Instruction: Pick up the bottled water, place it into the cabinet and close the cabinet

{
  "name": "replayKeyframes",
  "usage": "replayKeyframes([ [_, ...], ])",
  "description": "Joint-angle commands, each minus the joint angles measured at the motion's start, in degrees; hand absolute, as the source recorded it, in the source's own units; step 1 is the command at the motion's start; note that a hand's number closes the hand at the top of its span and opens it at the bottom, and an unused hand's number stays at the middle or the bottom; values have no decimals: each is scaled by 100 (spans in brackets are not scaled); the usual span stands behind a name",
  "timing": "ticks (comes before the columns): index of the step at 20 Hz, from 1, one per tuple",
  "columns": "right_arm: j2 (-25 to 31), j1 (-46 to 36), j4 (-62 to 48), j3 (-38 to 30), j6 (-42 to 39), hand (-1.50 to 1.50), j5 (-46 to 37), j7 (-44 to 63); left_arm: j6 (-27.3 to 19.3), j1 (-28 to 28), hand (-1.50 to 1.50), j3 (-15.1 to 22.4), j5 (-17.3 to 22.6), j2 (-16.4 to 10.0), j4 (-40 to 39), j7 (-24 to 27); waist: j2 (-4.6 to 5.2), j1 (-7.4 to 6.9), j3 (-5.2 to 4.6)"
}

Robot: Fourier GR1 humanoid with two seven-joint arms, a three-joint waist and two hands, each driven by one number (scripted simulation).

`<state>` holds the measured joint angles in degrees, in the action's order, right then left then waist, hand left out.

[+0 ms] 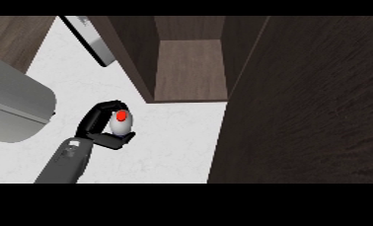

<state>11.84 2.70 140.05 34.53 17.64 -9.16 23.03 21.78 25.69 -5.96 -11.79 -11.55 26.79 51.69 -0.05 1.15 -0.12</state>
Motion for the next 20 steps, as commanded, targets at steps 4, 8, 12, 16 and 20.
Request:
replayKeyframes([
  [4,200,111,678,-31,57,-150,-301,424,-1479,-220,150,-366,253,733,321,309,-19,-71,8],
  [8,261,202,370,-301,-37,-150,134,-38,-1982,-114,150,-569,411,973,419,522,6,-68,13],
  [12,151,334,548,338,214,-150,-460,101,-1833,-240,150,55,1114,1142,998,-73,-26,-60,12],
  [16,131,269,434,314,255,-150,-444,232,-2218,-102,150,891,2138,1150,1259,-372,-19,-19,8],
  [20,61,36,108,118,284,-150,-321,-35,-2306,-225,150,1464,2756,1152,2248,-1252,-23,-63,11],
])
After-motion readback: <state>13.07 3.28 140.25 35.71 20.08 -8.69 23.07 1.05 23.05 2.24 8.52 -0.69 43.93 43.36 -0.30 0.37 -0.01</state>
